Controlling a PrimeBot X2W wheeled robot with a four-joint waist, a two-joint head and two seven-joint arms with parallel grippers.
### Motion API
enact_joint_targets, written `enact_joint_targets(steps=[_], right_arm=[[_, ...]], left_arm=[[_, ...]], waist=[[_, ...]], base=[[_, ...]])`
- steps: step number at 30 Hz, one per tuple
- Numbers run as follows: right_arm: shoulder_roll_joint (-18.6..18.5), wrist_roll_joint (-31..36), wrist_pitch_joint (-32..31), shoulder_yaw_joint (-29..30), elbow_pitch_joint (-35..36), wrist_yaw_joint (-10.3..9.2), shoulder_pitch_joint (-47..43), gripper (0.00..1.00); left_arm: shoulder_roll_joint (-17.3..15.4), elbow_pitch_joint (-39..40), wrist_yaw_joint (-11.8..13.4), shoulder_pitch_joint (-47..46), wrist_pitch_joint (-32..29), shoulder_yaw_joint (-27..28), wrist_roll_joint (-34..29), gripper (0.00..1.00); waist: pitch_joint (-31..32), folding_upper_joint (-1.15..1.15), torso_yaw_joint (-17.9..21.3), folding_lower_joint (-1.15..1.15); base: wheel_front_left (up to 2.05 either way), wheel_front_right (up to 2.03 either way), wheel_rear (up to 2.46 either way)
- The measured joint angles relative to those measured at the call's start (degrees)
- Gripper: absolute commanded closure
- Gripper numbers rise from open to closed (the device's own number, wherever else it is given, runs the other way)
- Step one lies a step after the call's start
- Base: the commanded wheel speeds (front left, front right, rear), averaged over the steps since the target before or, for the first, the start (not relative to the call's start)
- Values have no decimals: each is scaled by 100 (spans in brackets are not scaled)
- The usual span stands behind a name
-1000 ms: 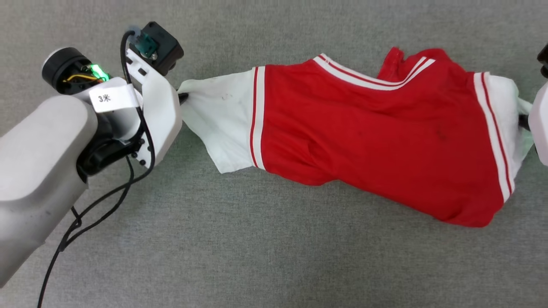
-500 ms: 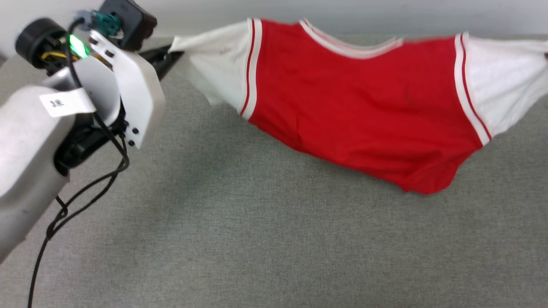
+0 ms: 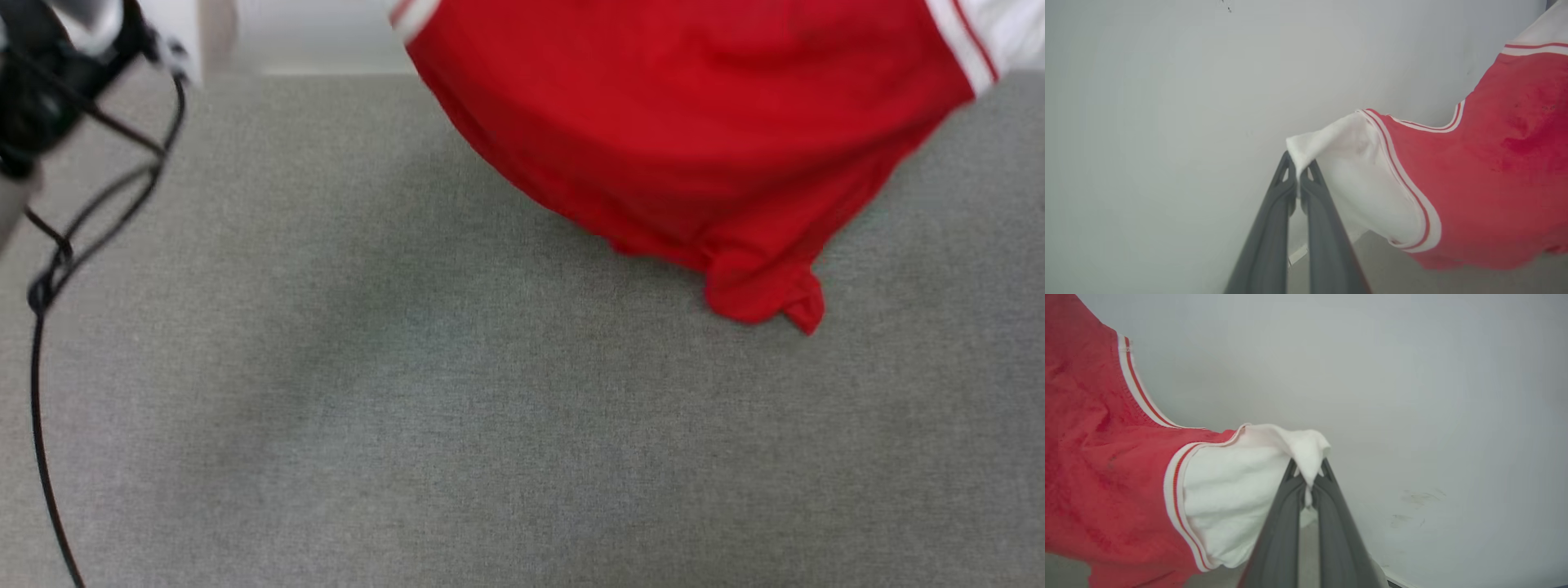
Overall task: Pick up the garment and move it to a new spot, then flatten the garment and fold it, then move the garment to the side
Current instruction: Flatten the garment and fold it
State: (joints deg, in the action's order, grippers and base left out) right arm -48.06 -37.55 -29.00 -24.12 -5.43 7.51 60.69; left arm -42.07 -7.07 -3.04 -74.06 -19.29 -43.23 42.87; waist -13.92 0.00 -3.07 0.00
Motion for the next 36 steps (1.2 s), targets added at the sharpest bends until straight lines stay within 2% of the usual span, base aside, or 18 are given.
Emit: enact_joint_targets(steps=[8, 12, 21, 29, 36], right_arm=[[488, 714, -48, -383, -821, 0, 1974, 100], [782, 984, 41, -571, -1282, 0, 2927, 100], [1212, 1415, 595, -886, -2366, 1, 4424, 100], [1445, 1317, 1070, -1505, -3221, 1, 4815, 100], [1545, 842, 1752, -2102, -3695, 1, 4157, 100]], left_arm=[[503, -992, -122, -1452, 249, 152, -410, 100], [612, -1463, -182, -2186, 400, 185, -672, 100], [994, -2548, -301, -3343, 939, 308, -831, 100], [1180, -3229, -387, -3515, 1368, 208, -738, 100], [1206, -3684, -422, -2588, 1869, 88, -318, 100]], waist=[[-606, 0, -40, 0], [-951, 0, -66, 0], [-1480, 0, -141, 1], [-1697, 0, -127, 1], [-1719, 0, -53, 1]], base=[[0, 0, 0], [0, 0, 0], [0, 0, 0], [0, 0, 0], [0, 0, 0]])
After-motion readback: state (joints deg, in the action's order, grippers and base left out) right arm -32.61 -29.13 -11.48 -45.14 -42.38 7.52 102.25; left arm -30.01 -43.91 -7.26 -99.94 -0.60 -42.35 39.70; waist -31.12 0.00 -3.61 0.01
